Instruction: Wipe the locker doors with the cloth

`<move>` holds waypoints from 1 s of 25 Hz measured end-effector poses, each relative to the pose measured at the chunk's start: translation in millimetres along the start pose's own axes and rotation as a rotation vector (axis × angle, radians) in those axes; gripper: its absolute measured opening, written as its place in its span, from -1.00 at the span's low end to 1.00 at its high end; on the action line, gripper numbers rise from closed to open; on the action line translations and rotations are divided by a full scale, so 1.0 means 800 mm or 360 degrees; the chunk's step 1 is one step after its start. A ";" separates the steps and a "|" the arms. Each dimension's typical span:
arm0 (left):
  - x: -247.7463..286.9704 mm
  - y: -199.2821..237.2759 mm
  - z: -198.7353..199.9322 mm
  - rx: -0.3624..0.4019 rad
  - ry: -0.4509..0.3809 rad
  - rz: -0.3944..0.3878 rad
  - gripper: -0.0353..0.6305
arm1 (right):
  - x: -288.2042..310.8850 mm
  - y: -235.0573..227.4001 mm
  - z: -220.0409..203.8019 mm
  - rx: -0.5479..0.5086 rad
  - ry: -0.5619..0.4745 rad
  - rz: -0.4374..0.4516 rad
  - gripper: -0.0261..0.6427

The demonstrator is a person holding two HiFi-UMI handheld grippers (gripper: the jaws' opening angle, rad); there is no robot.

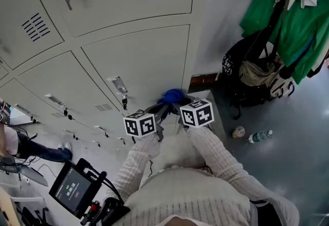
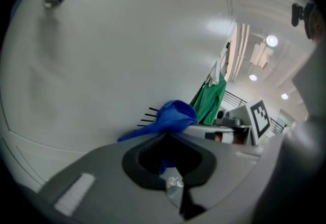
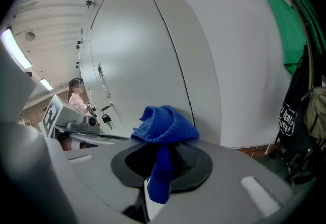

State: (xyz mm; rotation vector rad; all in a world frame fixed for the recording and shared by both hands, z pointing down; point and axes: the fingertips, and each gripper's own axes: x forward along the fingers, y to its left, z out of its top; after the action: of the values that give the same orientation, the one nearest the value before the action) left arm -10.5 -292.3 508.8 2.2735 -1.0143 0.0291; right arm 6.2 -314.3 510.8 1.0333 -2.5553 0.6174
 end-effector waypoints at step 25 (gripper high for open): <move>-0.143 -0.127 -0.004 0.0400 -0.0214 -0.0210 -0.88 | -0.131 0.149 0.010 -0.0065 -0.0486 0.0423 -0.79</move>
State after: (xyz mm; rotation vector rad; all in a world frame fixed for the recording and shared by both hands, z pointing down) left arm -21.7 -164.5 425.6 2.5973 -0.9717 -0.0562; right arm -7.9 -180.9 425.9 0.8346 -2.9913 0.5017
